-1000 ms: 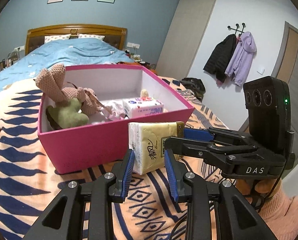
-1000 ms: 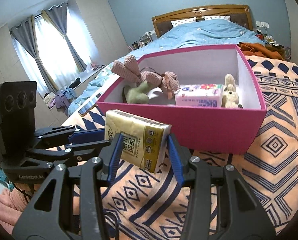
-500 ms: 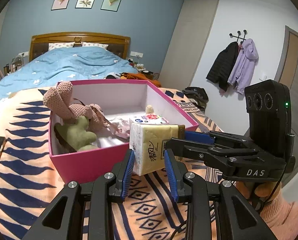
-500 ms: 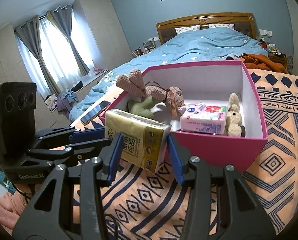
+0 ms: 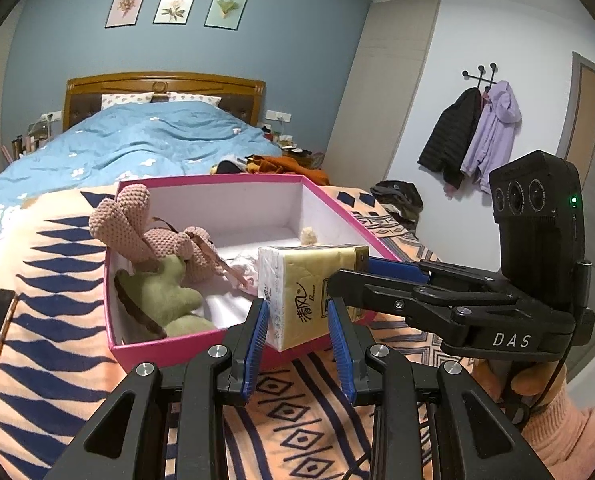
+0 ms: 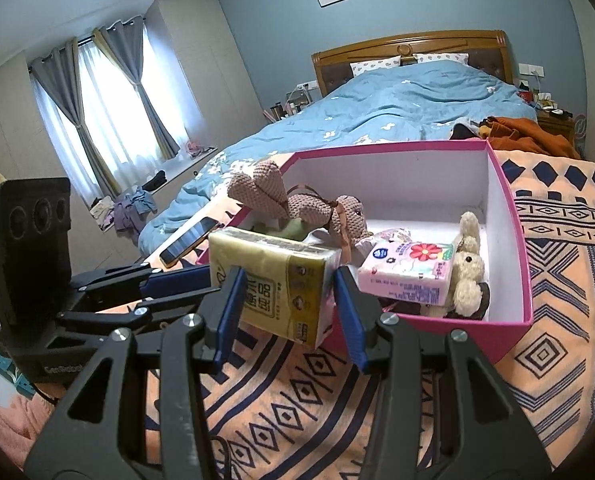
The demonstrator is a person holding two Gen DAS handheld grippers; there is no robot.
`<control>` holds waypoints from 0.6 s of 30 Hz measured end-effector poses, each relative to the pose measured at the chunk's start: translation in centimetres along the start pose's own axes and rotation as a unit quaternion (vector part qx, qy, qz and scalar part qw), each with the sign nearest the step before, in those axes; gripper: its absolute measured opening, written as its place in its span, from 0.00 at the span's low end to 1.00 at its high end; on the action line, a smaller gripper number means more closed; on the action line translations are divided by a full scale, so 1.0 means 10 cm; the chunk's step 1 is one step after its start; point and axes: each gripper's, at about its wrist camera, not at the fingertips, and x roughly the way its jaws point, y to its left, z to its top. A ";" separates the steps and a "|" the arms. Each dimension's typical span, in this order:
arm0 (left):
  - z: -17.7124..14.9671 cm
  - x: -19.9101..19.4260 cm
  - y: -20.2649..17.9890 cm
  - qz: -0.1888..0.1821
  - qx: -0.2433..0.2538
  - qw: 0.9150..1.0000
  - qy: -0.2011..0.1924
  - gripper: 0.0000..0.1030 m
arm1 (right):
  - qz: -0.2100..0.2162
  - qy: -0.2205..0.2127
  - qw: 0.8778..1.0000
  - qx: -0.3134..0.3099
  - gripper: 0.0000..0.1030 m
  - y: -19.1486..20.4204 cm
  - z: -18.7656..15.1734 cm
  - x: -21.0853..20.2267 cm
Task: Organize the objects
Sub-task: 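Carry the gold tissue pack over the pink box with the left gripper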
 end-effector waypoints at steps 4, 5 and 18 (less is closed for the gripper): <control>0.02 0.01 0.01 0.001 -0.003 1.000 0.000 0.30 | -0.001 0.001 1.000 0.001 0.47 -0.02 0.04 0.03; 0.02 0.02 0.02 0.001 -0.004 1.000 0.001 0.30 | -0.001 0.001 1.000 0.001 0.47 -0.02 0.05 0.04; 0.08 0.09 0.10 0.009 -0.008 1.000 0.001 0.30 | 0.004 0.009 1.000 0.011 0.47 -0.07 0.11 0.18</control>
